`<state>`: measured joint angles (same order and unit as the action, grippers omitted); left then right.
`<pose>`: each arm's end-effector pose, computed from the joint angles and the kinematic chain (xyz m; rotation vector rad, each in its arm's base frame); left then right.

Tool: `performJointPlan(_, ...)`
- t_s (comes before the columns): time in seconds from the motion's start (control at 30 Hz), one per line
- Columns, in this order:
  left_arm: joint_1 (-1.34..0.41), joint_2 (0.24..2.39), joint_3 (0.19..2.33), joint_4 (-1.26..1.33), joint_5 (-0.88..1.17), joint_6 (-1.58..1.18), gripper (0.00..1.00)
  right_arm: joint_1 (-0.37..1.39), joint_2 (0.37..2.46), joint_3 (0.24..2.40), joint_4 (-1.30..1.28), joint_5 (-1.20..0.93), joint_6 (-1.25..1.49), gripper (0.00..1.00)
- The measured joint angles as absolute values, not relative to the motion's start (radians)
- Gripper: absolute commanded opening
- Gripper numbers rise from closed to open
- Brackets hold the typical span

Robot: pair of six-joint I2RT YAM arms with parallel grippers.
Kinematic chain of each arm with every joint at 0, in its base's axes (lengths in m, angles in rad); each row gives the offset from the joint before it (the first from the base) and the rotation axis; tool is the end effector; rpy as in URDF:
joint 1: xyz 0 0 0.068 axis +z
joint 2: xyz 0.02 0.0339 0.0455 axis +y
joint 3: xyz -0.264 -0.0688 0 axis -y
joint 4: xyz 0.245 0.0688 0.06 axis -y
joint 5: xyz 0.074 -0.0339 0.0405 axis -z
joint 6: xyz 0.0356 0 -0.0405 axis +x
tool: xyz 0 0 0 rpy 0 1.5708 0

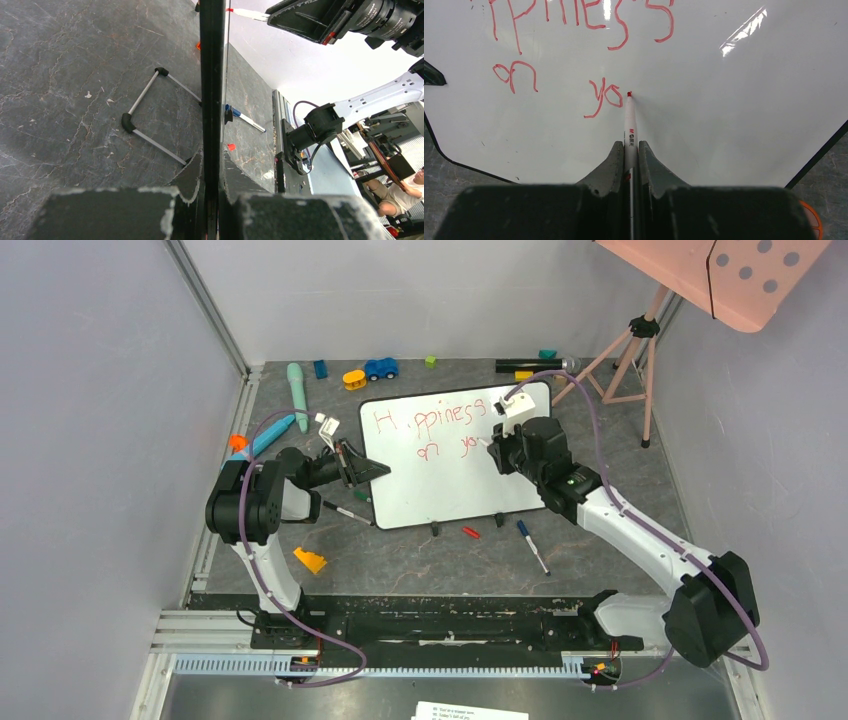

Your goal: Write a sentence on the whiteboard

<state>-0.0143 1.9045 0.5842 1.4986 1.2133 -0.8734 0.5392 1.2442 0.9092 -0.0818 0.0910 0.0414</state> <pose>0.3099 -0.0378 0.1558 0.4484 1.6632 -1.5115 0.2475 0.1443 0.2954 -0.4344 1.9492 0.2848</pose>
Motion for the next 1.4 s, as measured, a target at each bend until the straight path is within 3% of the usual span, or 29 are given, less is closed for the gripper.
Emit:
performJointPlan(0.4,-0.014,1.905,0.584,1.499,1.213,-0.873,0.02,0.540,1.197,0.834,-0.074,0.096,0.056,0.00)
performJointPlan(1.4,-0.014,1.905,0.584,1.498,1.213,-0.874,0.02,0.530,1.230,0.898,-0.094,0.132,0.060,0.00)
